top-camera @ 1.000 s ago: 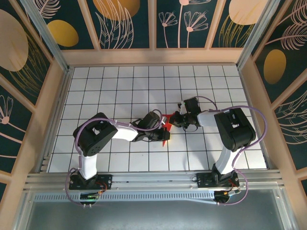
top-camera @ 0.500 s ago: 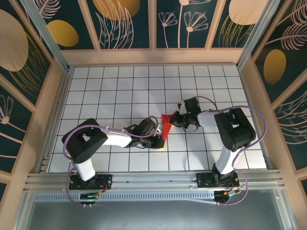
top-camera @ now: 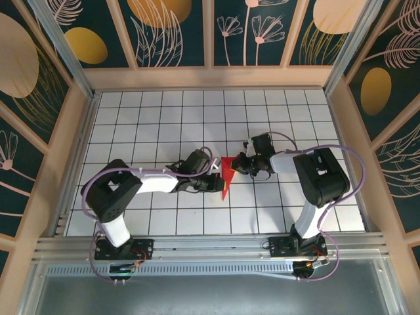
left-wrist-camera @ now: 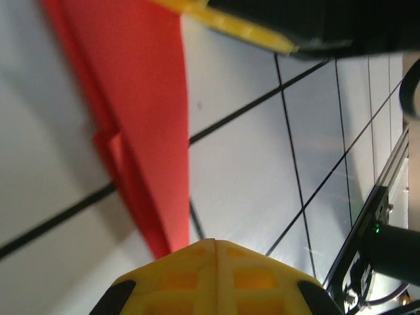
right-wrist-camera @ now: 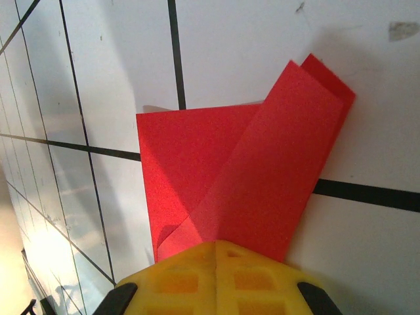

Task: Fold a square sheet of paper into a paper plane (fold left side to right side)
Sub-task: Fold the wing for the fifth time at the center of the table.

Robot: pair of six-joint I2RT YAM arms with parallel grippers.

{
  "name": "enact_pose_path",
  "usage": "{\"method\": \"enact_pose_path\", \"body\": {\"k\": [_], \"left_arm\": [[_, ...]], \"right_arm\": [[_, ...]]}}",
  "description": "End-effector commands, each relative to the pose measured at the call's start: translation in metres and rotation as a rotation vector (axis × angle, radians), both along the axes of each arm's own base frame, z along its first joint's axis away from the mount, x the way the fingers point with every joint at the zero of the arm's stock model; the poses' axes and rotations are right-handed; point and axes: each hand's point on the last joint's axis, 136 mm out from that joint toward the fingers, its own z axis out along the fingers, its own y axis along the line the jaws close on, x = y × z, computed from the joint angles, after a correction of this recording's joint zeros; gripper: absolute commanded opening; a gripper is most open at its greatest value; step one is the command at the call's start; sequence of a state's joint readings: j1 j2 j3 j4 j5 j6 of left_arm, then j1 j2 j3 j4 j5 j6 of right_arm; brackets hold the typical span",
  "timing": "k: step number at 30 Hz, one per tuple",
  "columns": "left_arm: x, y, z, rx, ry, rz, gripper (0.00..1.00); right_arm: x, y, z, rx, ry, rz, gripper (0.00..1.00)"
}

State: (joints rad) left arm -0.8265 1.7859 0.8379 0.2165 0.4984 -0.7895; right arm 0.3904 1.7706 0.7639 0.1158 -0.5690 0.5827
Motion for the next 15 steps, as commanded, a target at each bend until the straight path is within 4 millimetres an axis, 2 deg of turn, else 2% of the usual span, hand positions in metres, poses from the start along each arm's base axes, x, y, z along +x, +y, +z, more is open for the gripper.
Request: {"method": "enact_pose_path", "body": {"k": [1, 3, 5, 6, 8, 15], "left_arm": [[0.009, -0.019, 0.005, -0.043, -0.007, -0.036, 0.0], [0.016, -0.024, 0.002, -0.032, -0.02, -0.041, 0.0], [0.017, -0.024, -0.009, -0.002, -0.011, -0.044, 0.0], [0.024, -0.03, -0.005, -0.013, -0.026, -0.045, 0.0], [0.028, -0.034, -0.009, -0.006, -0.028, -0.046, 0.0], [0.036, -0.035, -0.022, 0.048, -0.042, -0.049, 0.0]], "right_arm": [[-0.013, -0.02, -0.028, -0.101, 0.085, -0.04, 0.0], [-0.013, -0.02, -0.027, -0.099, 0.082, -0.039, 0.0], [-0.013, -0.02, -0.028, -0.098, 0.085, -0.04, 0.0], [-0.013, -0.02, -0.028, -0.098, 0.084, -0.04, 0.0], [-0.013, -0.02, -0.027, -0.098, 0.083, -0.039, 0.0], [-0.013, -0.02, -0.028, -0.101, 0.083, -0.039, 0.0]]}}
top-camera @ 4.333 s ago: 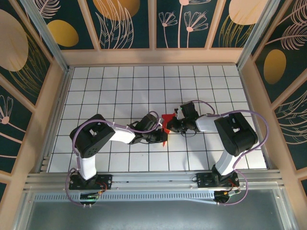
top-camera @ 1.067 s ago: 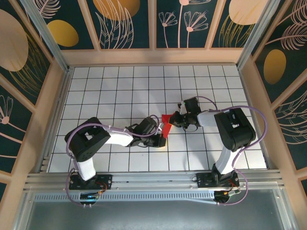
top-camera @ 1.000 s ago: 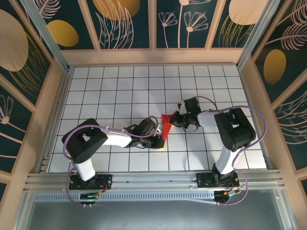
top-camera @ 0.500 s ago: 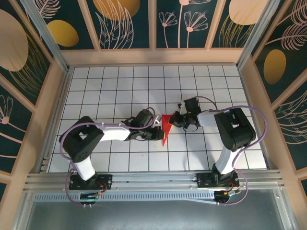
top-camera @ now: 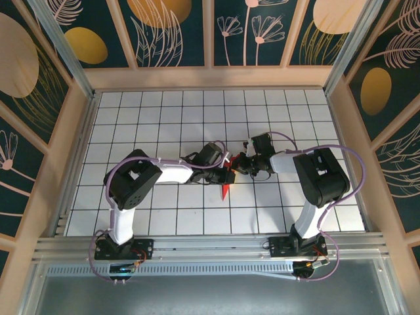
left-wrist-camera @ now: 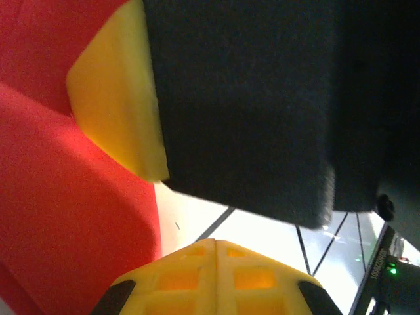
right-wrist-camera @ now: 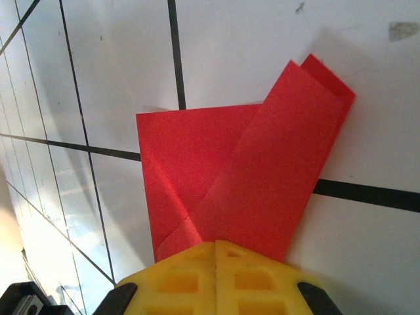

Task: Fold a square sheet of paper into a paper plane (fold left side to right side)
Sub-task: Fold the wing for the fifth time at the center of the table.

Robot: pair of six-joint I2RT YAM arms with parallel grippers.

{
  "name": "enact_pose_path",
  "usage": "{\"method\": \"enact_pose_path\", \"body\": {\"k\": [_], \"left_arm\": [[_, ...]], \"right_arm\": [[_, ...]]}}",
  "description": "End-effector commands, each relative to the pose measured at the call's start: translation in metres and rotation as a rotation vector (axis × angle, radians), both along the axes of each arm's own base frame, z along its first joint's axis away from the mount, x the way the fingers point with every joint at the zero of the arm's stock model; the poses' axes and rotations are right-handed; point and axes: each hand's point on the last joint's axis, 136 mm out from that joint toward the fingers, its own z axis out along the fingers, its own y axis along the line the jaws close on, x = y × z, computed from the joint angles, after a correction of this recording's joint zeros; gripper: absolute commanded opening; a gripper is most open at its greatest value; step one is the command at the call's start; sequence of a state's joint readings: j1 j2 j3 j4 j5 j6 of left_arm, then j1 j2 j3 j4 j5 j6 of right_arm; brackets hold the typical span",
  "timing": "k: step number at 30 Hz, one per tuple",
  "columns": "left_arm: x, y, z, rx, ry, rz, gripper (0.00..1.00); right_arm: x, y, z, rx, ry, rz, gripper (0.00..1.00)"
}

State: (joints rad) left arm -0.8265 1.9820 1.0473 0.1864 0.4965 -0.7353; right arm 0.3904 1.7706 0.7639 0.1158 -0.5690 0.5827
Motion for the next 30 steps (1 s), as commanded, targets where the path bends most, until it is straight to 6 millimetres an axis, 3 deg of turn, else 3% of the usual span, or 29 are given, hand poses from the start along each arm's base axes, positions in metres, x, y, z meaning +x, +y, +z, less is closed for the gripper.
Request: {"method": "enact_pose_path", "body": {"k": [1, 12, 30], "left_arm": [[0.002, 0.001, -0.008, 0.04, -0.009, -0.016, 0.0], [-0.017, 0.021, -0.031, 0.144, -0.009, -0.075, 0.0], [-0.083, 0.049, -0.04, 0.201, 0.0, -0.198, 0.0]], "right_arm": [[-0.013, -0.021, -0.028, -0.102, 0.083, -0.041, 0.0], [-0.015, -0.023, -0.032, -0.121, 0.093, -0.038, 0.0], [-0.016, -0.026, -0.034, -0.139, 0.097, -0.038, 0.0]]}}
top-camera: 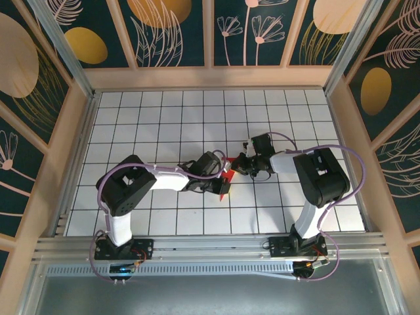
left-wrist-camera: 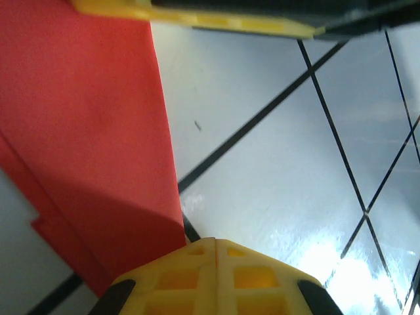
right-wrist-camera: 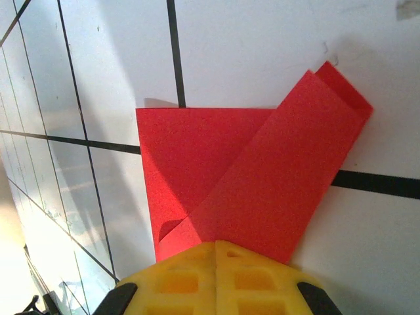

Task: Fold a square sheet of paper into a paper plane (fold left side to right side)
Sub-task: Fold the wing for the fifth time at the center of the table.

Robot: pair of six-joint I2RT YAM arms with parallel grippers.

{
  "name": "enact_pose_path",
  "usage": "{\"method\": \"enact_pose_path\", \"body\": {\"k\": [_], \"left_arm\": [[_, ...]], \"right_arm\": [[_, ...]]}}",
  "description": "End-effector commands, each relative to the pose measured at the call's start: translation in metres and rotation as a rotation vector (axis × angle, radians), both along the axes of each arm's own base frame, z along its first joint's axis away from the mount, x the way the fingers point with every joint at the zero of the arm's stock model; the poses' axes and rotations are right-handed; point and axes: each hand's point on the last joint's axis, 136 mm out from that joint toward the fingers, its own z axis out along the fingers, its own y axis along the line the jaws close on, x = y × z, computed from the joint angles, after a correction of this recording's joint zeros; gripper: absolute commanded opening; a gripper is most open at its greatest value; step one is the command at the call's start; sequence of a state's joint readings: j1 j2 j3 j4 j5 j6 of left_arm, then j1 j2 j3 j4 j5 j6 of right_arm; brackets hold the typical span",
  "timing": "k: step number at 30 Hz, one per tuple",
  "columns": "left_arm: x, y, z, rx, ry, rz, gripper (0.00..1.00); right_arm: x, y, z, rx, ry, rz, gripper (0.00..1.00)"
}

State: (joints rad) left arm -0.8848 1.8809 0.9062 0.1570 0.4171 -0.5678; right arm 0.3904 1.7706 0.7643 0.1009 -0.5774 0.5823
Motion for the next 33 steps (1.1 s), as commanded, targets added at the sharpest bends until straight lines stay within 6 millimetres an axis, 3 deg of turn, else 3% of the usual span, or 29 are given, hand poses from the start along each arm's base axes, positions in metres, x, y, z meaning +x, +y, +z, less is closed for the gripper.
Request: {"method": "enact_pose_path", "body": {"k": [1, 8, 14, 17, 24, 29, 33], "left_arm": [[-0.047, 0.028, -0.028, 0.117, 0.117, -0.064, 0.0], [-0.066, 0.045, -0.028, 0.1, 0.123, -0.064, 0.0], [-0.074, 0.047, -0.015, 0.043, 0.098, -0.09, 0.0], [-0.07, 0.045, 0.002, 0.006, 0.039, -0.096, 0.0], [-0.036, 0.047, 0.046, -0.057, -0.152, 0.043, 0.0], [-0.001, 0.061, 0.075, -0.054, -0.301, 0.23, 0.0], [0.024, 0.085, 0.098, -0.036, -0.424, 0.403, 0.0]], "right_arm": [[-0.013, -0.026, -0.033, -0.141, 0.081, -0.041, 0.0], [-0.012, -0.025, -0.031, -0.137, 0.08, -0.04, 0.0], [-0.003, -0.02, -0.022, -0.125, 0.056, -0.033, 0.0], [0.006, -0.016, -0.01, -0.112, 0.031, -0.028, 0.0], [0.03, -0.007, 0.031, -0.088, -0.068, -0.032, 0.0], [0.034, -0.013, 0.055, -0.137, -0.123, -0.054, 0.11], [0.029, -0.022, 0.064, -0.231, -0.147, -0.072, 0.23]]}}
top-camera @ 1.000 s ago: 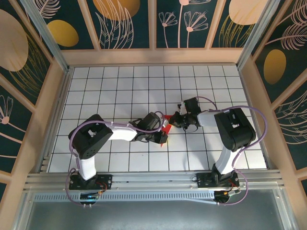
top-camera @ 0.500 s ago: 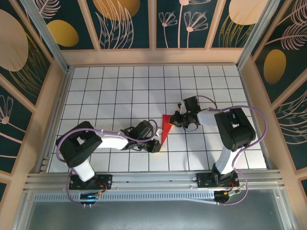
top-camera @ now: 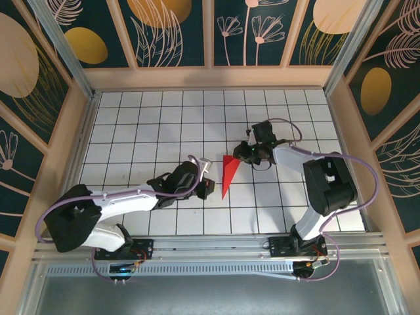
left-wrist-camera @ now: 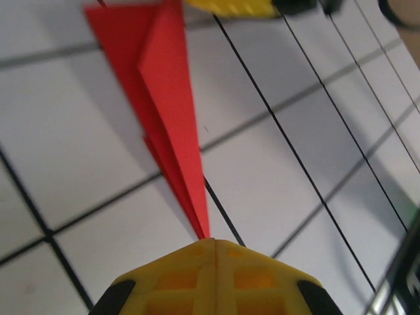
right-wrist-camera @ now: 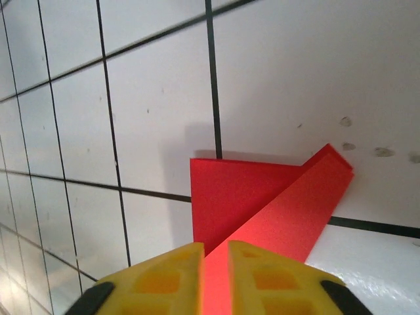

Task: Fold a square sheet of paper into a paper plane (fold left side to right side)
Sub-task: Fold the wing for the fifth time at the center of the table, then turn over the paper plane at the center of the table.

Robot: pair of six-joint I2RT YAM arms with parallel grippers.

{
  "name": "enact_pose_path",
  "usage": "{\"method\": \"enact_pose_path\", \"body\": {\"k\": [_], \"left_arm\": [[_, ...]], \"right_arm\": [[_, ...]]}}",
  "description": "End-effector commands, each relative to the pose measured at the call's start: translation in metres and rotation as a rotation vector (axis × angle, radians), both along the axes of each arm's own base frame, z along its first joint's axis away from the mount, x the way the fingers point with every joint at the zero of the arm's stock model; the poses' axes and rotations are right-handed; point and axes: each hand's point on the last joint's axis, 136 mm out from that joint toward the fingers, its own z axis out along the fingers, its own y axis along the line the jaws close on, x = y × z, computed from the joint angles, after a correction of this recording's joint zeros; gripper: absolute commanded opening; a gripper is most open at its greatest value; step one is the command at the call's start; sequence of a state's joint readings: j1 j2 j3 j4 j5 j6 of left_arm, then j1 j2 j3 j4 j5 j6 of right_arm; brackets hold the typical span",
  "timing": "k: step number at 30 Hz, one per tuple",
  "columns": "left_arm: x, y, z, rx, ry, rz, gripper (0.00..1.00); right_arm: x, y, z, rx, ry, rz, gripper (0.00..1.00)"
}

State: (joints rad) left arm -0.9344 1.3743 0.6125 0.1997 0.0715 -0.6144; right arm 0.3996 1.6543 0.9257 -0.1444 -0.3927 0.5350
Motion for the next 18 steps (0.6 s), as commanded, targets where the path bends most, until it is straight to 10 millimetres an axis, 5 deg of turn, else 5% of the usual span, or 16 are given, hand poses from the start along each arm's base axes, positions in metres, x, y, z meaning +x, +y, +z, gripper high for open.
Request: {"method": "enact_pose_path", "body": {"k": [1, 9, 18], "left_arm": [[0.031, 0.031, 0.019, 0.009, -0.131, 0.228, 0.0], [0.05, 0.092, 0.056, -0.048, -0.306, 0.536, 0.24], [0.054, 0.11, 0.075, -0.029, -0.408, 0.591, 0.68]], "right_arm": [[-0.006, -0.011, 0.012, -0.116, -0.025, -0.019, 0.25], [-0.026, -0.012, 0.01, -0.29, -0.017, -0.03, 0.5], [-0.034, 0.016, -0.004, -0.489, -0.016, 0.019, 0.63]]}}
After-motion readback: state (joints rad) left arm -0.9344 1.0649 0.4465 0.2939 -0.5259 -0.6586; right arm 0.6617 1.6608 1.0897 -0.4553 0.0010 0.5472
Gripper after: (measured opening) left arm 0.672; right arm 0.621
